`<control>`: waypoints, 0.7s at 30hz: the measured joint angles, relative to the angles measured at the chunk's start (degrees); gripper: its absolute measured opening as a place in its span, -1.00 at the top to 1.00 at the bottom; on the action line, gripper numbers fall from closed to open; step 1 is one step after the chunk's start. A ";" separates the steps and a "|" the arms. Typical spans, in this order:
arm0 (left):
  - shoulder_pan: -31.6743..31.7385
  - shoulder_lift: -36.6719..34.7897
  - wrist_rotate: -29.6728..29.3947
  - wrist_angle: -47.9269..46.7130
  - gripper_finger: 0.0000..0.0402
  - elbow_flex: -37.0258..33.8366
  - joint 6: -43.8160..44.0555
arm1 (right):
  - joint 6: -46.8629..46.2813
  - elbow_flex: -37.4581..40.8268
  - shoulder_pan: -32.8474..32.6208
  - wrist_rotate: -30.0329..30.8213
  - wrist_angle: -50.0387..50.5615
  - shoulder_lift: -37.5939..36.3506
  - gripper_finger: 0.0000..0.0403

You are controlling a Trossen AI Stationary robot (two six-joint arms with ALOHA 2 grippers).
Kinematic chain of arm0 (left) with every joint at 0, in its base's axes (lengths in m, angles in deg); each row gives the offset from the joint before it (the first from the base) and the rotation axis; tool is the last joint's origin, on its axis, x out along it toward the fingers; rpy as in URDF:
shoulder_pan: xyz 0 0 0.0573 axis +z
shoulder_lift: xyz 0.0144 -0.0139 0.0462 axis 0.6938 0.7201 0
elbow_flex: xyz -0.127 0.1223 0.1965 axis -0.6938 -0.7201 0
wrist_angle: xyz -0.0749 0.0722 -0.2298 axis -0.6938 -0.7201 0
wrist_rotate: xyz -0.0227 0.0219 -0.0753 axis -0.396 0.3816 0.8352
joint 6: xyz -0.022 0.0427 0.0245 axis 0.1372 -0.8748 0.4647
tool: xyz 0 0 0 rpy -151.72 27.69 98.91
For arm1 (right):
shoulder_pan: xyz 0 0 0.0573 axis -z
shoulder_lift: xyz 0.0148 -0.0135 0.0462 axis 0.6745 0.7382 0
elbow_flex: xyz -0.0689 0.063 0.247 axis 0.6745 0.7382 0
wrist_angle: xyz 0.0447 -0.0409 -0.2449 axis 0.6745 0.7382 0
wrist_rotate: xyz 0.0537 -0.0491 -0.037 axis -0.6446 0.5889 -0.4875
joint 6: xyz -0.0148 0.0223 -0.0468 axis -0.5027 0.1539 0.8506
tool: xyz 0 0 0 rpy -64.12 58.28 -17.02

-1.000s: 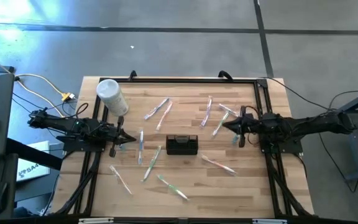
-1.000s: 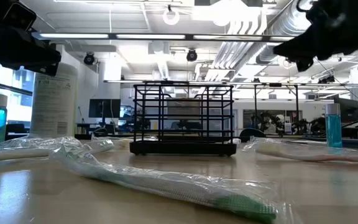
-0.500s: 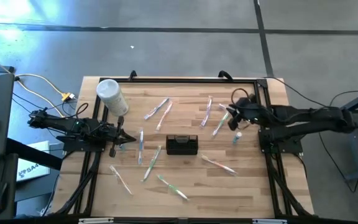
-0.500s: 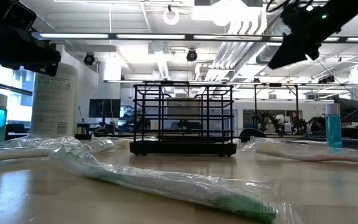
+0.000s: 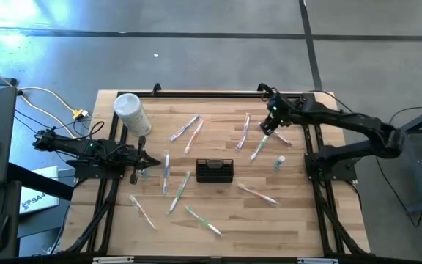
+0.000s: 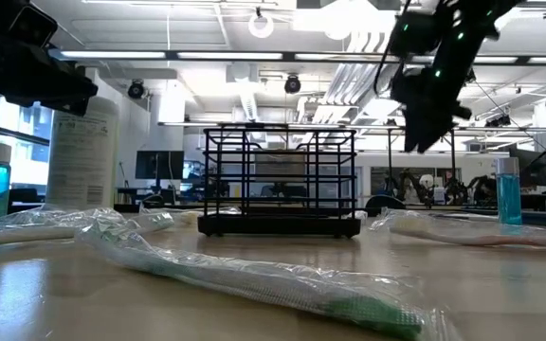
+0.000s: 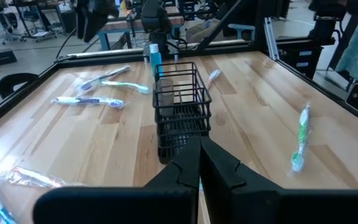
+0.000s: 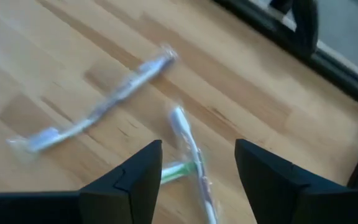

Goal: Pick & Place toothbrushing station
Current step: Put the right purple toothbrush into the black mesh

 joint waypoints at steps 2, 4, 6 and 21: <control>0.00 0.00 -0.06 0.02 0.93 0.00 -0.04 | 2.49 0.00 1.36 -0.35 -0.15 2.51 0.03; 0.00 -0.01 -0.77 0.08 0.85 0.00 -0.02 | 4.26 0.00 2.28 -0.13 -0.57 4.73 0.02; 0.00 -0.01 -2.26 0.09 0.74 0.00 -0.02 | 5.02 0.00 2.81 -1.09 -1.68 6.67 0.00; 0.00 -0.02 -2.84 0.11 0.24 0.00 2.38 | 10.29 -0.04 3.36 -6.23 -6.37 18.75 0.00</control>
